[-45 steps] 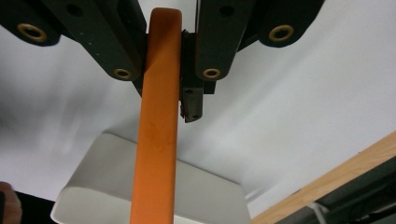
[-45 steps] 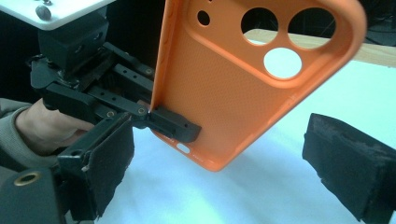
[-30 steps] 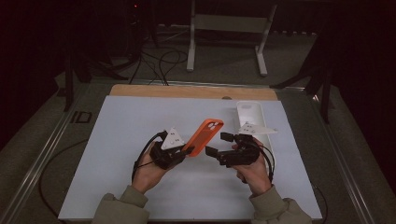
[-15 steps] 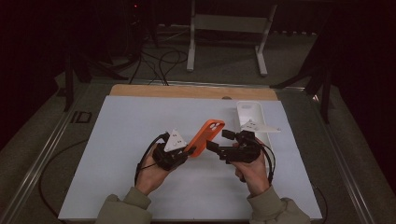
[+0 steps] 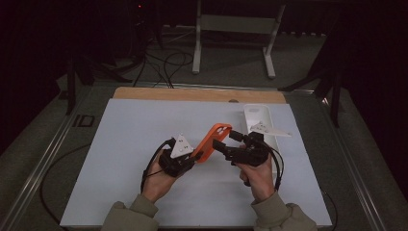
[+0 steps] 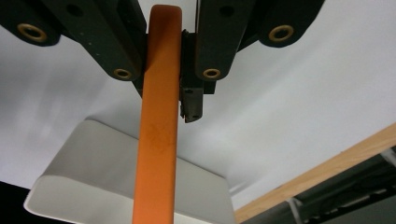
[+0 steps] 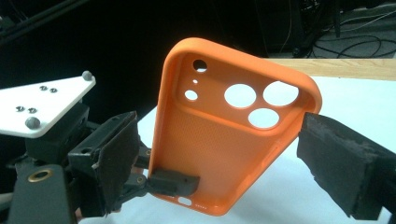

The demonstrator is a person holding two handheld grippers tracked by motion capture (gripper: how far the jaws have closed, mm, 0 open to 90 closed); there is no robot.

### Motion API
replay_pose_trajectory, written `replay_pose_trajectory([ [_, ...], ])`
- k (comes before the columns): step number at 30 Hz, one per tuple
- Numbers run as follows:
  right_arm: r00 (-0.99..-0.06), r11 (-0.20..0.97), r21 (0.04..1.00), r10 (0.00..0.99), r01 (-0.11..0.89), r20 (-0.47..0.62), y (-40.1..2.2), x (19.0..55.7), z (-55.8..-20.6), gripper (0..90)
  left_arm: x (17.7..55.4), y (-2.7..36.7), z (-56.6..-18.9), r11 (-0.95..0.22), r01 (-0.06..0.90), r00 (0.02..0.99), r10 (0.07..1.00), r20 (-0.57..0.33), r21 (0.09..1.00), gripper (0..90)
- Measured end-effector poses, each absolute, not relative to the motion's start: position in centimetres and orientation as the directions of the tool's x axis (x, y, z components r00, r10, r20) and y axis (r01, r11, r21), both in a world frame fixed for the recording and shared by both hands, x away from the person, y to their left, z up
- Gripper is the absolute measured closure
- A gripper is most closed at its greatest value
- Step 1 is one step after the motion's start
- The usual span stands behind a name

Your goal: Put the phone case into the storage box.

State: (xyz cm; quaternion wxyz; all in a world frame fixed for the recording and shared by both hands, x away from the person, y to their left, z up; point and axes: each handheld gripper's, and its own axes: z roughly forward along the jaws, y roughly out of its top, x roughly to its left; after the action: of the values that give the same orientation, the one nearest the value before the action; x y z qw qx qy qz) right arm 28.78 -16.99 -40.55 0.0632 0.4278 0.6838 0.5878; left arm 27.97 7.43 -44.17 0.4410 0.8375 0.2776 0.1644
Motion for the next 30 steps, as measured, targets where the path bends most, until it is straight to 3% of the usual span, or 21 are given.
replay_pose_trajectory([
  [16, -0.587, -0.133, 0.852, 0.67, 0.507, 0.454, -16.9, 29.1, -40.5, 8.9, 27.9, 7.5, -44.1, -0.453, 0.319, 0.791, 0.611, 0.029, 0.832, 85.7],
  [30, -0.517, -0.218, 0.806, 0.668, 0.551, 0.534, -16.0, 29.9, -41.2, 12.3, 27.4, 5.9, -44.6, -0.499, 0.3, 0.813, 0.579, 0.055, 0.813, 85.4],
])
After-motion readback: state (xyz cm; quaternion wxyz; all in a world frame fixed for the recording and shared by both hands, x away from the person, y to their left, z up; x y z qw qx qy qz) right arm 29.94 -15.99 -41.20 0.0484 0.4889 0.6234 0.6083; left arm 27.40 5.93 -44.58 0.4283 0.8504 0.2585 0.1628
